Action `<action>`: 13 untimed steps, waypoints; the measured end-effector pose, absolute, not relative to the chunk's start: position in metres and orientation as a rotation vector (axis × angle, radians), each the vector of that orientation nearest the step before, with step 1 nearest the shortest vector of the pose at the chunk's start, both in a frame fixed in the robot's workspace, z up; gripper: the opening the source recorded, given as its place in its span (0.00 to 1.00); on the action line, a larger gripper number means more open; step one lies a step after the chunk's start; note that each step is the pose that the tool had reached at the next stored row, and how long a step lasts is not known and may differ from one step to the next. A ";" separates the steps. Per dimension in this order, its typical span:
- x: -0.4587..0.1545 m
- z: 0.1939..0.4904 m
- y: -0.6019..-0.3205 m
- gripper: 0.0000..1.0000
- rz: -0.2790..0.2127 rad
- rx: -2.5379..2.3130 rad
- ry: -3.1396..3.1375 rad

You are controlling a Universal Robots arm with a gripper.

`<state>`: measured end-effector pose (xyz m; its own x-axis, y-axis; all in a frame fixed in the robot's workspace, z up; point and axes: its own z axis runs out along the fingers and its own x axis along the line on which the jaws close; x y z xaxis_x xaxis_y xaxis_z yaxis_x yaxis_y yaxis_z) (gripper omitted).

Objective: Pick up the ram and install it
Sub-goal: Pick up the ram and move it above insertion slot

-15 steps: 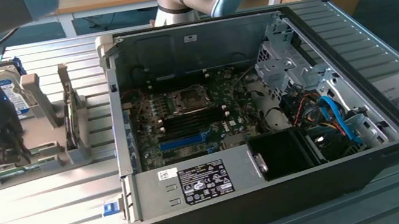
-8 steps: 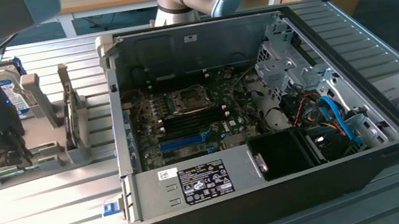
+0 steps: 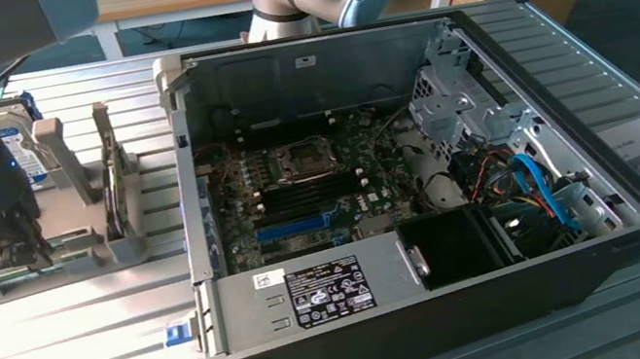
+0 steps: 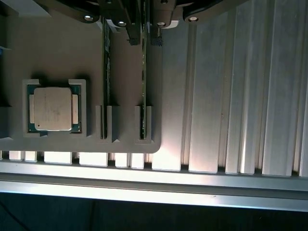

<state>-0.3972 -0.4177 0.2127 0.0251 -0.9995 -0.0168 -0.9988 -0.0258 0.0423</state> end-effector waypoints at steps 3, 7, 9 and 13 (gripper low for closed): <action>-0.397 0.212 -0.417 0.22 -0.065 2.236 -2.180; -0.397 0.212 -0.417 0.22 -0.065 2.236 -2.180; -0.397 0.211 -0.417 0.22 -0.065 2.236 -2.180; -0.397 0.208 -0.417 0.22 -0.065 2.236 -2.180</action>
